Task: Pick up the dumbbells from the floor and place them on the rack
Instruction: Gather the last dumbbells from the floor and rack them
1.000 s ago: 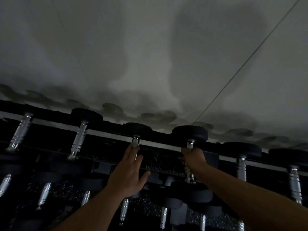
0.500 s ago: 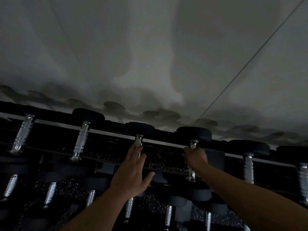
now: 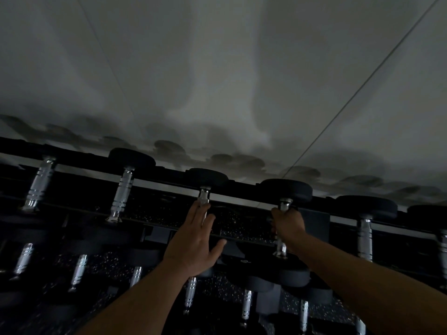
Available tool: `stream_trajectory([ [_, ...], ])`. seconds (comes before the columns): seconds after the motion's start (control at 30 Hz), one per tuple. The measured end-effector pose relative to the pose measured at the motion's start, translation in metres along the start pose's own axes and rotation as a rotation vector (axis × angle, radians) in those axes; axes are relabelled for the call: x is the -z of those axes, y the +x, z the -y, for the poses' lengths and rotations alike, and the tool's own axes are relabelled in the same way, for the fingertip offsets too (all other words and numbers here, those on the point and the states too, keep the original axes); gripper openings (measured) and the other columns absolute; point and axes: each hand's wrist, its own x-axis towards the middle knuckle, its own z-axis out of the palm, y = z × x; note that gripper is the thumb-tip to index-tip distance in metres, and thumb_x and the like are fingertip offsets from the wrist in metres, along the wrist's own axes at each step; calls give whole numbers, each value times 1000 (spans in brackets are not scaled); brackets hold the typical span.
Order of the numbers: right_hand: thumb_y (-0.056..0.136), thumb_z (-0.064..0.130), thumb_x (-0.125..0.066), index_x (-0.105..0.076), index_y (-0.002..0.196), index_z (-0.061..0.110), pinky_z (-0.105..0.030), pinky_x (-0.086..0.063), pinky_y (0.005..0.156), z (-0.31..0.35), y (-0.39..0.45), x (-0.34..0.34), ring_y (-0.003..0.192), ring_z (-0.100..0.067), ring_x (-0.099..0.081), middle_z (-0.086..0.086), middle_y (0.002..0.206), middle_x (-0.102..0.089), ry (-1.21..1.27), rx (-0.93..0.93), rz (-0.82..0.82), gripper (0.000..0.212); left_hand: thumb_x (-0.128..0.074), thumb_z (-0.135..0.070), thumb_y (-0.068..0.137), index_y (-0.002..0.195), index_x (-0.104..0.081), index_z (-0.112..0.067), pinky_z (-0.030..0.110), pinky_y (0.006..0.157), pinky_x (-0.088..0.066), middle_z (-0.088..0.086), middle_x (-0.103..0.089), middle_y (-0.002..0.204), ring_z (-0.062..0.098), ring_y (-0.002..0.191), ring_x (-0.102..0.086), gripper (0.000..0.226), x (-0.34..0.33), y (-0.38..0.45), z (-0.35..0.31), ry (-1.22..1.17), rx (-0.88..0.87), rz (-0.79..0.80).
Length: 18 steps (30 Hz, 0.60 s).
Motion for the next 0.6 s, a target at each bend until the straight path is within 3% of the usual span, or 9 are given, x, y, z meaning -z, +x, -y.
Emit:
stream_trajectory([
  [0.13, 85, 28, -61, -66, 79, -4, -38, -51, 63, 3, 2, 0, 69, -36, -68, -22, 72, -70, -29, -5, -29, 33, -34, -68, 89, 138, -40, -16, 39, 110, -43, 6, -20, 161, 24, 153, -1, 71, 0, 0, 0, -6, 2, -12],
  [0.27, 85, 26, -60, -67, 76, -6, -24, -41, 44, 5, 5, 1, 43, -22, -59, -14, 57, -64, 0, -13, -26, 34, -36, -66, 90, 137, -41, -14, 38, 111, -41, 8, -22, 161, 24, 153, -2, 71, 0, 0, 0, -1, -11, -26],
  [0.37, 86, 23, -60, -65, 76, -5, -16, -36, 32, 4, 7, 2, 32, -14, -54, -14, 57, -63, 25, -15, -17, 31, -35, -66, 90, 136, -42, -14, 37, 110, -40, 8, -22, 161, 24, 153, -1, 70, 0, 0, -1, 5, -18, -33],
  [0.5, 86, 25, -60, -65, 84, -8, -26, -43, 48, 2, 9, 1, 49, -25, -61, -23, 72, -71, 31, -11, -7, 34, -35, -66, 90, 137, -42, -14, 37, 108, -43, 8, -22, 161, 24, 153, -2, 70, 1, -1, -1, 5, -14, -35],
  [0.6, 88, 22, -59, -61, 80, 0, -28, -46, 51, 2, 11, 2, 52, -26, -60, -25, 75, -69, 36, -9, 27, 23, -36, -65, 90, 137, -41, -14, 37, 108, -43, 8, -22, 161, 24, 153, -2, 70, 2, -1, -1, 2, -17, -32],
])
